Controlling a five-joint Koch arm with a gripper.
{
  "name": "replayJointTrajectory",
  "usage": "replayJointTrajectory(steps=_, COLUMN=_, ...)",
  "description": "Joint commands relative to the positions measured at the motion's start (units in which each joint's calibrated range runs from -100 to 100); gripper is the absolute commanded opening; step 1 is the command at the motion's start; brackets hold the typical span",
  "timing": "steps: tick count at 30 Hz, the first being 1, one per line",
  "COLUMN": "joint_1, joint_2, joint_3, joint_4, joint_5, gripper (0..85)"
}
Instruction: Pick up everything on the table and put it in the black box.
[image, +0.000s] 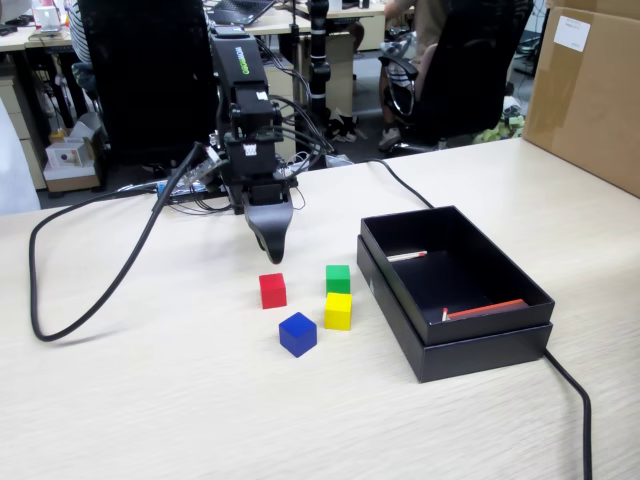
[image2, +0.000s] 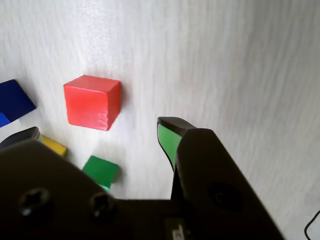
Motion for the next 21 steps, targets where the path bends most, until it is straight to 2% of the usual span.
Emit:
replayJointTrajectory(steps=1, joint_1=-0.1, joint_2=6.1, joint_3=7.7, joint_4=-0.4, joint_5=-0.7, gripper=46.0)
replayJointTrajectory(steps=6, joint_1=-0.2, joint_2=15.7, joint_3=11.6, joint_4=-0.4, joint_5=-0.7, gripper=44.0)
replayJointTrajectory(steps=8, joint_1=-0.2, joint_2=18.4, joint_3=13.1, joint_4=-0.4, joint_5=-0.7, gripper=40.3)
replayJointTrajectory(steps=12, joint_1=-0.5, joint_2=21.8, joint_3=15.5, joint_4=-1.1, joint_5=-0.6, gripper=27.1)
replayJointTrajectory(steps=13, joint_1=-0.6, joint_2=22.6, joint_3=16.5, joint_4=-1.1, joint_5=-0.6, gripper=18.6)
replayJointTrajectory(steps=16, joint_1=-0.6, joint_2=22.8, joint_3=17.5, joint_4=-1.1, joint_5=-0.5, gripper=6.9)
replayJointTrajectory(steps=19, joint_1=-0.4, joint_2=18.1, joint_3=18.7, joint_4=-2.5, joint_5=-0.5, gripper=4.5)
replayJointTrajectory(steps=21, joint_1=2.3, joint_2=9.2, joint_3=23.2, joint_4=-6.2, joint_5=0.1, gripper=4.5)
